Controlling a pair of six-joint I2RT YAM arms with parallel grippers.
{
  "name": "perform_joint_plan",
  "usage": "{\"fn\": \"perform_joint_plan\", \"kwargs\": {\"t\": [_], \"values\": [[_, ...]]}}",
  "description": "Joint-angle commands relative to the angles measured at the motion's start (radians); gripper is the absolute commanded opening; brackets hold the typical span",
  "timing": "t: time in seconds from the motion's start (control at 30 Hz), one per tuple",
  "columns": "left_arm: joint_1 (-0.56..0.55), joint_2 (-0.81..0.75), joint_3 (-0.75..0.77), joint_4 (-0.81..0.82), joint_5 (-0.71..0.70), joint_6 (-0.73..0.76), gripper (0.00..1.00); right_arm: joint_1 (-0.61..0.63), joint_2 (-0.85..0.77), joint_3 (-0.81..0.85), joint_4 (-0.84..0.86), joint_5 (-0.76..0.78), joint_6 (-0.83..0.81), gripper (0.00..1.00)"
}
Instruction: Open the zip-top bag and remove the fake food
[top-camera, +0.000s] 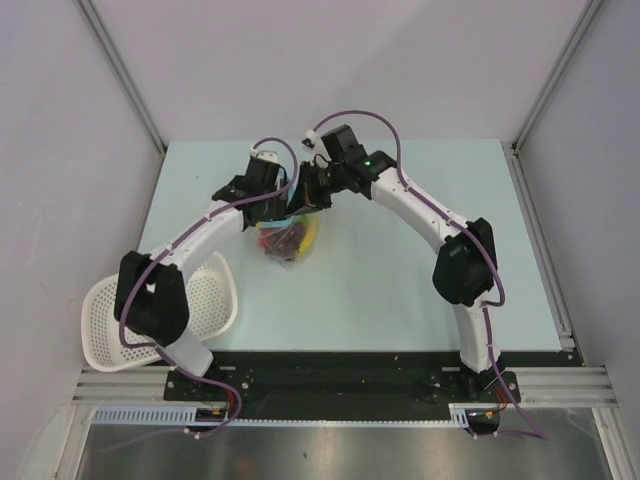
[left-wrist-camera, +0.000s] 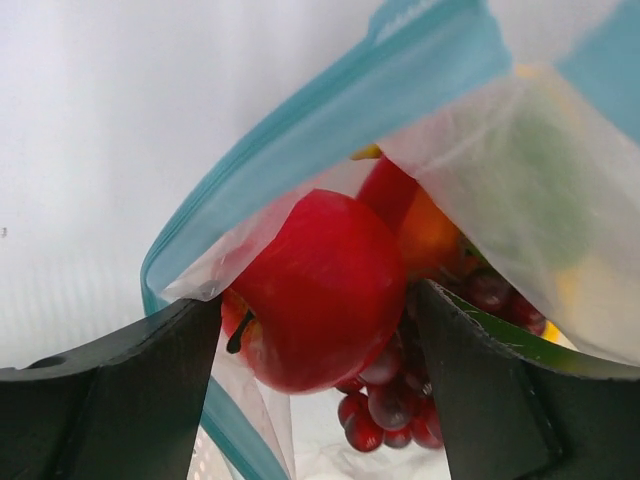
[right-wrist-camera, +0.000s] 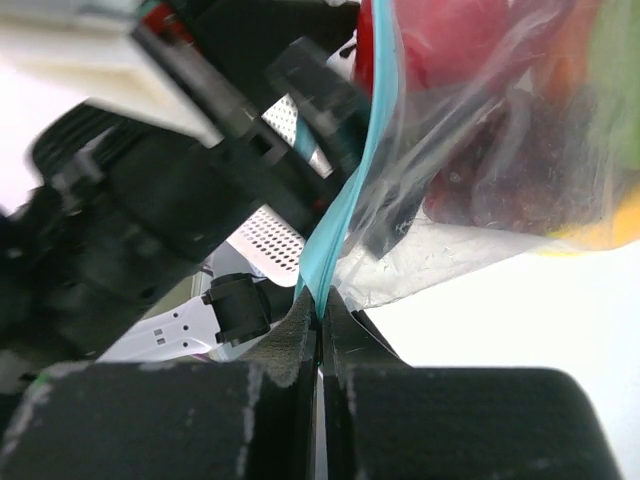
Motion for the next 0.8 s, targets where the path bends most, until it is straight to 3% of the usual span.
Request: {"fn": "perform_joint_plan", "kwargs": {"t": [0.0,0.13,0.23,0.27,0.43,0.57,0.77], "values": [[-0.011,0.036,-0.012,0.054,-0.079,0.016,0.81,0.008,-0.071,0.0,0.022,-0.031,0.009,0.0],[-0.011,0.049,-0.009,0.073,-0.11,0.02,0.76,0.01,-0.074,-0.011,0.027,-0.035,0.012,0.0],[-0.011,0.033,-0.015,0.1,-0.107,0.029,0.65,0.01,-0.073,-0.012,0.028,-0.032,0.01,0.0],[-0.011,0.025,-0.018,0.109,-0.106,0.034,0.54,0.01,-0.071,-0.011,0.028,-0.034,0.009,0.0],[-0.011,-0.035,-0.031,0.131,-0.076,0.055,0.28,0.01,-0.071,-0.012,0.017,-0.034,-0.002,0.0],[-0.011,-0.078,-0.027,0.114,0.029,0.061,0.03,0.004,-0.073,-0.011,0.013,-0.025,-0.019,0.0],[-0.011,-0.203,-0.027,0.051,0.189,0.037,0.0,-0.015,-0.073,-0.011,-0.012,-0.002,-0.052,0.0]]}}
